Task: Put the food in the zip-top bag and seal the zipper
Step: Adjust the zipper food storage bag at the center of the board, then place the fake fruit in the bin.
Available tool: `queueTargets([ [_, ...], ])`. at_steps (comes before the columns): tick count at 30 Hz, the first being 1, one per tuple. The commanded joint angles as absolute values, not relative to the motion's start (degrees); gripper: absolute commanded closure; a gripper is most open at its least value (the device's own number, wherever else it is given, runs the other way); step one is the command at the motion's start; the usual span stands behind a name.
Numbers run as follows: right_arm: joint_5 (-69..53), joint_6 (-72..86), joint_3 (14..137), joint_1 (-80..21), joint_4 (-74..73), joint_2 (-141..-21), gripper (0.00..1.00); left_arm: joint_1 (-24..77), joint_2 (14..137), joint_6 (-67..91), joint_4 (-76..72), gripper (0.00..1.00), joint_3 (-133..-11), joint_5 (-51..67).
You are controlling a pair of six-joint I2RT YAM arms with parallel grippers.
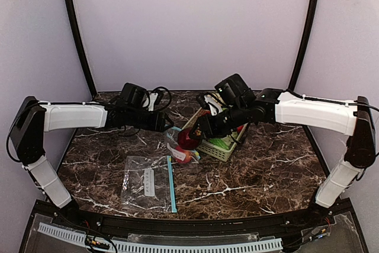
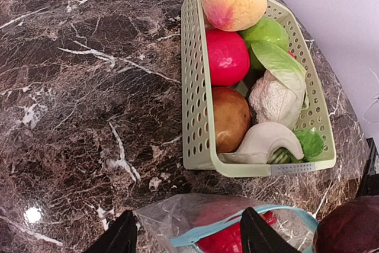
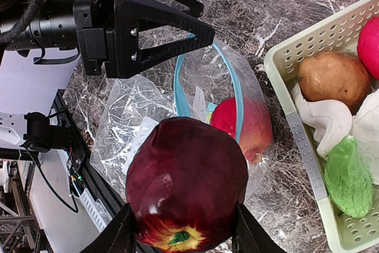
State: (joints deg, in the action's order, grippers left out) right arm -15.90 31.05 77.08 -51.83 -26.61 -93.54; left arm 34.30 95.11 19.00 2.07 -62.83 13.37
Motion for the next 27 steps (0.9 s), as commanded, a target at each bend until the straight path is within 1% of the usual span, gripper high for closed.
queueTargets([
  [1,-16.6,31.6,77.0,-52.5,-24.8,-93.5,0.57,33.9,96.7,16.5,4.3,0.46,-65.0,14.6],
  [2,-16.5,31.7,76.9,-52.5,-24.8,-93.5,0.57,33.9,96.9,16.5,4.4,0.49,-65.2,14.9],
  [12,-16.4,31.9,76.6,-52.5,-24.1,-93.2,0.57,33.9,97.5,16.4,4.1,0.63,-65.2,15.4],
  [14,-16.5,31.9,76.5,-52.4,-24.0,-93.1,0.57,33.8,97.6,16.1,4.0,0.69,-65.3,15.2],
  [15,-16.4,31.9,76.4,-52.5,-24.1,-93.0,0.57,33.9,97.7,16.0,4.1,0.75,-65.4,15.1],
  [16,-16.2,31.9,76.4,-52.5,-24.1,-92.8,0.57,33.8,97.8,15.8,4.2,0.78,-65.4,15.0],
  [17,-15.9,31.9,76.3,-52.5,-24.0,-92.5,0.57,33.9,97.7,15.7,4.4,0.84,-65.5,14.9],
  [21,-12.4,30.5,77.2,-52.4,-26.0,-90.4,0.57,33.9,96.2,15.0,5.6,0.97,-65.2,14.0],
  [23,-8.2,29.1,78.8,-52.3,-28.7,-89.1,0.56,33.9,93.8,14.7,6.6,0.99,-64.8,13.2],
  [27,-1.6,26.2,80.4,-51.0,-32.1,-87.1,0.53,33.9,88.7,15.2,8.9,0.99,-63.8,11.6],
])
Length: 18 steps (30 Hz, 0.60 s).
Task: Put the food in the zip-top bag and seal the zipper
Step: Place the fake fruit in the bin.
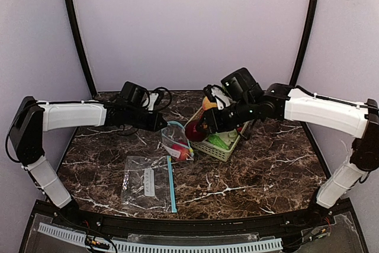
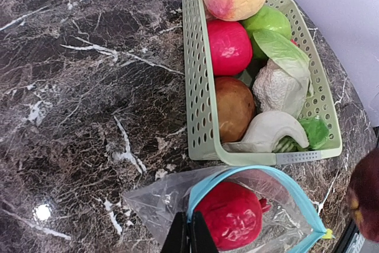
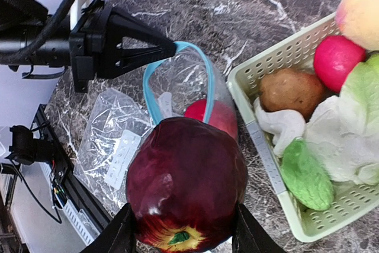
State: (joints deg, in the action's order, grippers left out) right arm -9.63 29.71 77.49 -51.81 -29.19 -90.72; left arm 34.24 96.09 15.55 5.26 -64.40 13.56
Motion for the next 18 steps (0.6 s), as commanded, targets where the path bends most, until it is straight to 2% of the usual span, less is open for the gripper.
queueTargets([
  [1,-1.0,25.5,80.6,-50.2,-32.4,-87.1,0.53,33.9,87.8,15.4,9.3,0.99,-63.5,11.4],
  [8,-0.4,19.8,84.7,-43.8,-31.7,-93.2,0.54,33.9,81.3,17.6,14.7,0.99,-63.5,9.8],
  [18,-0.2,13.3,94.3,-39.9,-32.6,-106.0,0.52,33.9,82.6,15.5,23.6,0.99,-68.7,14.6],
])
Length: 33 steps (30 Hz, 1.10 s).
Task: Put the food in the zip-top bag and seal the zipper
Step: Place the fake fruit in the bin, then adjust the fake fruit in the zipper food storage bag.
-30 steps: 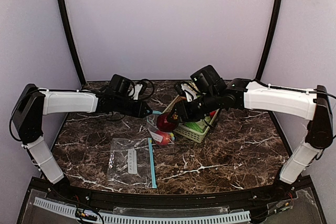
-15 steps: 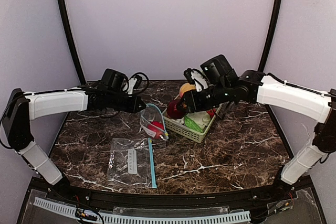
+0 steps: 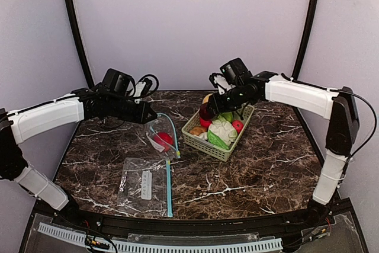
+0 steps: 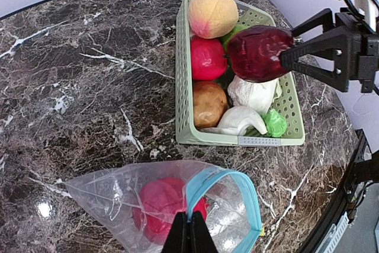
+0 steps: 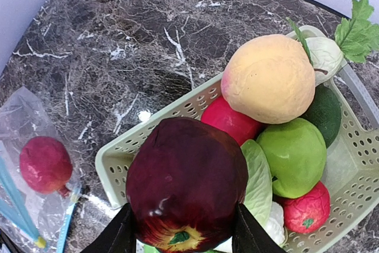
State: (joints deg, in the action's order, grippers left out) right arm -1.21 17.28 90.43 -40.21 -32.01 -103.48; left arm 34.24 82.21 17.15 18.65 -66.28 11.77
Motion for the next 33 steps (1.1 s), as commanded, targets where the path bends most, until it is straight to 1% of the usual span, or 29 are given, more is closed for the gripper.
queueTargets([
  [1,-0.2,12.6,95.0,-39.9,-32.6,-106.6,0.51,34.0,82.8,14.5,23.3,0.99,-68.4,15.4],
  [4,-0.2,11.7,96.6,-39.6,-33.2,-108.4,0.41,34.0,82.8,13.1,21.1,0.99,-66.9,16.8],
  [5,-0.2,11.5,97.2,-39.5,-33.9,-109.2,0.31,34.0,82.5,12.9,19.4,0.99,-65.9,17.5],
  [7,-0.2,11.2,98.4,-39.4,-35.3,-109.8,0.16,34.0,81.8,12.8,16.6,0.99,-64.2,18.4],
  [8,0.9,11.0,99.0,-39.4,-36.1,-109.8,0.11,33.9,81.5,12.9,15.7,0.99,-63.0,18.7],
  [10,1.4,11.0,100.3,-39.5,-37.8,-109.1,0.05,33.9,80.1,13.1,12.8,0.99,-61.2,19.2],
  [12,0.8,12.4,101.5,-39.7,-39.3,-107.6,0.02,33.9,78.5,13.5,10.1,0.99,-59.4,19.0],
  [15,-2.2,15.8,101.7,-41.3,-39.7,-104.5,0.02,33.9,75.9,14.6,7.1,0.99,-57.5,18.6],
  [18,-2.3,20.0,100.7,-45.3,-39.4,-101.9,0.01,33.9,73.8,16.0,5.3,0.99,-55.5,17.6],
  [23,-2.0,28.6,98.7,-52.4,-37.1,-100.4,0.01,33.9,72.6,17.2,6.4,0.99,-54.4,15.6],
  [27,1.8,34.0,98.7,-56.9,-35.9,-101.4,0.01,33.9,71.5,18.0,5.8,0.99,-53.5,15.9],
  [33,1.9,36.5,101.4,-59.9,-36.2,-106.2,0.02,33.9,68.4,21.0,2.2,0.99,-51.0,18.1],
])
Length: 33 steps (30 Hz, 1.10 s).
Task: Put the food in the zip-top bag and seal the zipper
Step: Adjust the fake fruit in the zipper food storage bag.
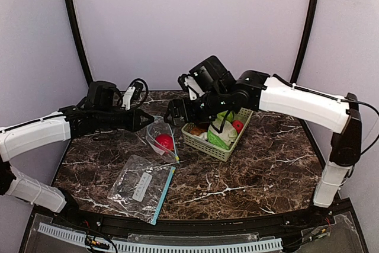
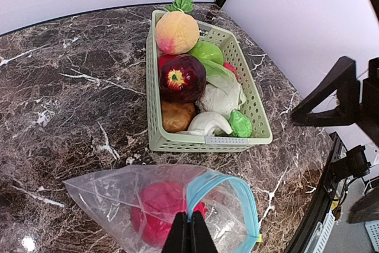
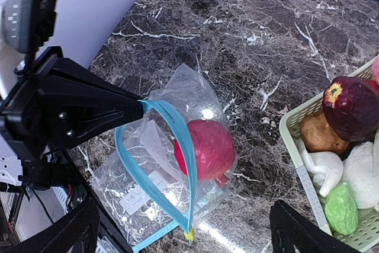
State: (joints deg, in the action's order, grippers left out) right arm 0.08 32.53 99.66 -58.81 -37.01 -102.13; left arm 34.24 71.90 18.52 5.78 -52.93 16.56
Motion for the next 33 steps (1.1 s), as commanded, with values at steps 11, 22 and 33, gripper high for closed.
queueTargets([
  [11,8.8,41.2,108.4,-61.1,-41.7,-112.6,0.03,33.9,64.5,24.1,-1.7,0.99,-49.9,21.0],
  [22,13.0,43.2,114.3,-62.5,-46.2,-115.4,0.03,35.3,62.7,28.8,-5.2,0.99,-52.2,23.1],
  [33,18.7,43.9,119.0,-63.6,-54.4,-117.4,0.03,37.3,60.7,26.1,-4.0,0.99,-54.7,18.6],
])
